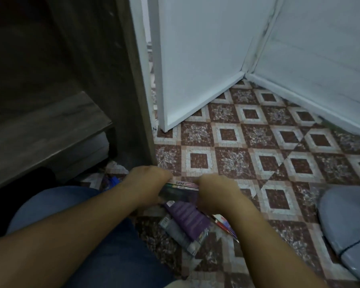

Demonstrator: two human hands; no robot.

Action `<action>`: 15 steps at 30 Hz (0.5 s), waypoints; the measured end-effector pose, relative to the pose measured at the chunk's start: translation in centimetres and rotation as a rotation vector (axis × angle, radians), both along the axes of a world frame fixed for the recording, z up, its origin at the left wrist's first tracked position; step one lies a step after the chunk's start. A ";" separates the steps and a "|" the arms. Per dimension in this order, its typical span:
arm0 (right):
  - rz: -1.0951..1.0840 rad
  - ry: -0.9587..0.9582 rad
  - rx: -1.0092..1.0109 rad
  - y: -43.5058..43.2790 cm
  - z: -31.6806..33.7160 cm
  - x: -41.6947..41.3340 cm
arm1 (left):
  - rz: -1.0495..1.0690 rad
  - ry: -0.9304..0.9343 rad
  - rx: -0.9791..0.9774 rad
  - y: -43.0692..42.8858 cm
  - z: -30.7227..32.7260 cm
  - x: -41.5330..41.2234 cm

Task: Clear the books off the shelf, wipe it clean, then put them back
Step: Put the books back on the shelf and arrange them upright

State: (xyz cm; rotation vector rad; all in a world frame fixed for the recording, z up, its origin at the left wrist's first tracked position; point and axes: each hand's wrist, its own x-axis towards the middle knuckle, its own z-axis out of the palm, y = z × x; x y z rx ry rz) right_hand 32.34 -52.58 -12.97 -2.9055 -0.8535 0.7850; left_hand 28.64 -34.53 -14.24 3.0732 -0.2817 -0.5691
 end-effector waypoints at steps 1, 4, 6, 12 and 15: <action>0.011 -0.011 0.022 0.7 1.9 -0.3 | 0.022 -0.042 -0.027 0.9 1.2 -0.9; 0.046 -0.030 0.080 2.9 6.6 -1.4 | 0.077 -0.146 -0.064 3.3 5.1 -2.8; 0.096 -0.062 0.101 4.8 9.4 -2.5 | 0.095 -0.222 -0.050 5.3 7.6 -4.3; 0.248 -0.182 0.196 11.8 14.9 -5.7 | 0.217 -0.462 0.086 11.7 12.6 -10.5; 0.346 -0.275 0.241 16.2 15.8 -7.1 | 0.331 -0.553 0.194 15.1 13.8 -14.0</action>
